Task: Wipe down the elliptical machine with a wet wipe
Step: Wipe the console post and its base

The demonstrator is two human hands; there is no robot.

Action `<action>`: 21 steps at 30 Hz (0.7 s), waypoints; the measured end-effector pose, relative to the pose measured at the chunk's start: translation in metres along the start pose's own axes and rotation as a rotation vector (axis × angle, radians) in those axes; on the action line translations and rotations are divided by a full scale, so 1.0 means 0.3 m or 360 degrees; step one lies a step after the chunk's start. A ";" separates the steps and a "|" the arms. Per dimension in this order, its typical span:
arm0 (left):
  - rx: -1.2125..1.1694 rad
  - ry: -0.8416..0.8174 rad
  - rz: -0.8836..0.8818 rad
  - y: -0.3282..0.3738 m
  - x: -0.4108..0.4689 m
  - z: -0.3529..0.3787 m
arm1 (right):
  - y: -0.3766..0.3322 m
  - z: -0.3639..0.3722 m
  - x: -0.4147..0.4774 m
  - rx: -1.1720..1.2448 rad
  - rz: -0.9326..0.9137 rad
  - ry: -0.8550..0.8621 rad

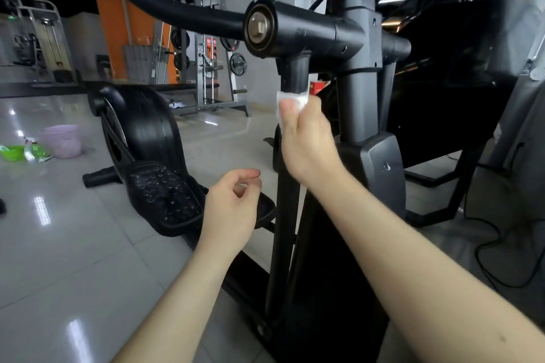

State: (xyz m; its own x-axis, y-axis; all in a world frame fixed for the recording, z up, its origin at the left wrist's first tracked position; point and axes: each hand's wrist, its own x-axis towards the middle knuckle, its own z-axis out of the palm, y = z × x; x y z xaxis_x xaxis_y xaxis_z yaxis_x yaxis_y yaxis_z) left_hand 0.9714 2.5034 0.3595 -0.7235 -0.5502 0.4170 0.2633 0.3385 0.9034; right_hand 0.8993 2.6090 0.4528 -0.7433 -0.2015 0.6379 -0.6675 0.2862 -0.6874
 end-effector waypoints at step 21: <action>0.0260 -0.0223 -0.0171 -0.283 -0.061 0.023 | 0.420 0.207 -0.455 0.0200 0.0346 -0.0148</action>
State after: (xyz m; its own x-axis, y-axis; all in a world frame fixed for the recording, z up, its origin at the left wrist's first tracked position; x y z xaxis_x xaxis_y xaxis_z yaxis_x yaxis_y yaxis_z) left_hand 0.9579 2.4899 0.2746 -0.8261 -0.4823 0.2914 0.0817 0.4091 0.9088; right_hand 0.9138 2.6144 0.2575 -0.8666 -0.2351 0.4401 -0.4878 0.2145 -0.8462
